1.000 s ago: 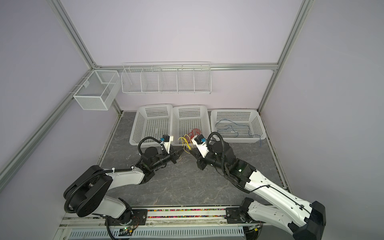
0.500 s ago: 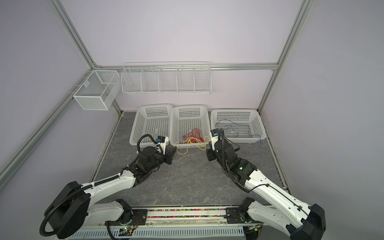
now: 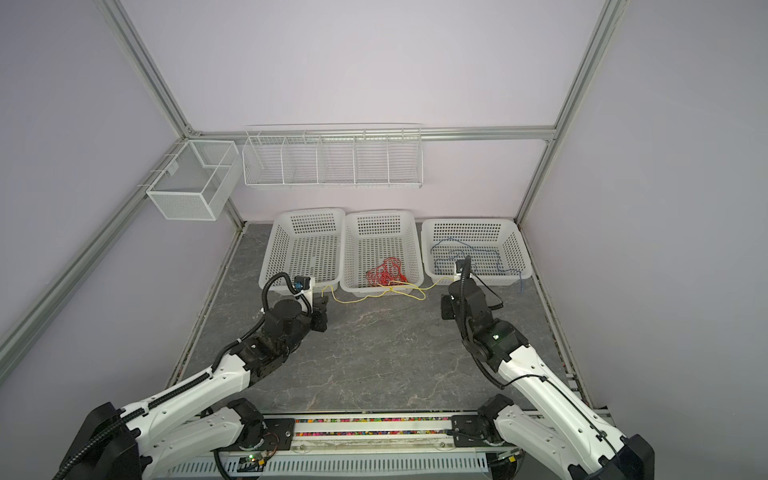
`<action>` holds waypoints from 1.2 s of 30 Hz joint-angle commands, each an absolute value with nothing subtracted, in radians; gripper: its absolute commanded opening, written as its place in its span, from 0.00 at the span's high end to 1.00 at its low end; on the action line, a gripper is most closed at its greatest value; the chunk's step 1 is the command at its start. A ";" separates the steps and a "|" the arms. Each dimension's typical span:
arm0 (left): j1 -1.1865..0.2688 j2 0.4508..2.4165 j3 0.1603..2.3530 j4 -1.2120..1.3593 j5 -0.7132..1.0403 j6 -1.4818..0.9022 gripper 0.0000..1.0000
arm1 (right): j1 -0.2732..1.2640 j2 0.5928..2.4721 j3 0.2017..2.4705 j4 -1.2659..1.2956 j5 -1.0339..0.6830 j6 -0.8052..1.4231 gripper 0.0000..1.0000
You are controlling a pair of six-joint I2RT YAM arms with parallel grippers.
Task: Untangle the cables
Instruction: 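Grasp a hanging strand of the yellow wire with the left gripper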
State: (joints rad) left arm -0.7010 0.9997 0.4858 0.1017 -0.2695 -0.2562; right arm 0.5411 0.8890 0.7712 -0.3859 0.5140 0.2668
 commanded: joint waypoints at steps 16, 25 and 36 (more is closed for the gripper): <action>-0.693 1.103 0.510 0.131 -0.137 -0.154 1.00 | 0.663 0.969 0.784 -0.065 -0.077 0.125 0.94; -0.693 1.122 0.513 0.140 -0.123 -0.157 1.00 | 0.696 1.112 0.873 0.115 -0.261 0.182 0.94; -0.693 1.100 0.485 0.178 -0.136 -0.183 1.00 | 0.762 1.276 1.036 0.061 -0.495 0.138 0.94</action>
